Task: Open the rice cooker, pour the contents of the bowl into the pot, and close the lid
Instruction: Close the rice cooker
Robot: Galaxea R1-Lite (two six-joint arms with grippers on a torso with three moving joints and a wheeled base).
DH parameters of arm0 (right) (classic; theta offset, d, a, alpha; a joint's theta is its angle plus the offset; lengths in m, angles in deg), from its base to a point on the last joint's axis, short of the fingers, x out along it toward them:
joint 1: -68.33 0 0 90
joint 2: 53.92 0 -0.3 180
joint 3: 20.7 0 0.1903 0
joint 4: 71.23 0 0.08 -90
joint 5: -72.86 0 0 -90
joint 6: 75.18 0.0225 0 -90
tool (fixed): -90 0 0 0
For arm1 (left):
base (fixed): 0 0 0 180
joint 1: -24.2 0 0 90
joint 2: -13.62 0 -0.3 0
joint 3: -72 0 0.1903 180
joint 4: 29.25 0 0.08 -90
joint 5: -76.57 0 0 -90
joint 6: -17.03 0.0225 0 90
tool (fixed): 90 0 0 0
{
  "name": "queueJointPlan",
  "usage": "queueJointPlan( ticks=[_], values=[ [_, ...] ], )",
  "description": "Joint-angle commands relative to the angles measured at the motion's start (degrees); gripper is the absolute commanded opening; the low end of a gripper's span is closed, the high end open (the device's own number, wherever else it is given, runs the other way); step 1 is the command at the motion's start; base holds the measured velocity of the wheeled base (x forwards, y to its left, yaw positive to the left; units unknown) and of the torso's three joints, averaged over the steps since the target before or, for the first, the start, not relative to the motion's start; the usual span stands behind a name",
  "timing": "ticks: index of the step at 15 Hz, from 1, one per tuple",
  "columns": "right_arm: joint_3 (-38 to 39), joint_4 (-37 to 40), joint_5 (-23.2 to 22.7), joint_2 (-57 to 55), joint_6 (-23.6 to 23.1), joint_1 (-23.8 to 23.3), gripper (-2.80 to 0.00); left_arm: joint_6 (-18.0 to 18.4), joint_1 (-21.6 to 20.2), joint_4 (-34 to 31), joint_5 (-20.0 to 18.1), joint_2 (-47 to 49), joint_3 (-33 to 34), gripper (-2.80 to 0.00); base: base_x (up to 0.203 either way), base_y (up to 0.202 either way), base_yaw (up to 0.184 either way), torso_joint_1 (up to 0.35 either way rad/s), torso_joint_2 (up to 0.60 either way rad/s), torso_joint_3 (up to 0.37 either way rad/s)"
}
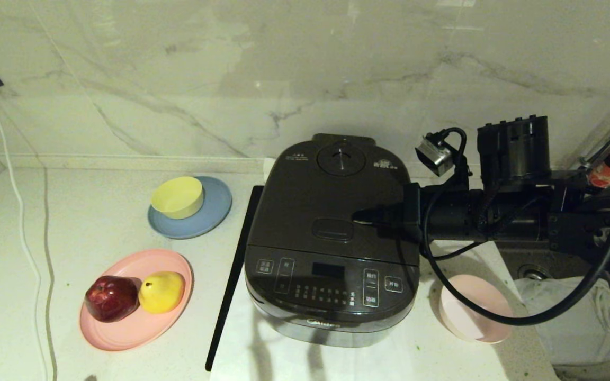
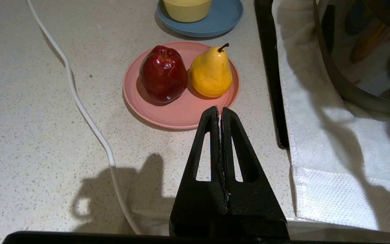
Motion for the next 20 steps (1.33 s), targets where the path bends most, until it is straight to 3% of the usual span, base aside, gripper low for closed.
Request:
queueJointPlan(
  ticks=[1,16,20],
  values=[
    [0.1,0.9,0.0,-0.4,0.3,0.0,-2.8,0.0,0.1,-0.1,0.0,0.0,0.5,-2.8,0.0,0.0,0.0,0.0,0.0,0.0],
    [-1.6,1.2,0.1,10.6,0.3,-0.3,-2.8,0.0,0.0,0.0,0.0,0.0,0.5,-2.8,0.0,0.0,0.0,0.0,0.0,0.0],
    [-2.4,10.7,0.2,14.5,-0.3,-0.1,-2.8,0.0,0.1,0.0,0.0,0.0,0.5,-2.8,0.0,0.0,0.0,0.0,0.0,0.0]
  ],
)
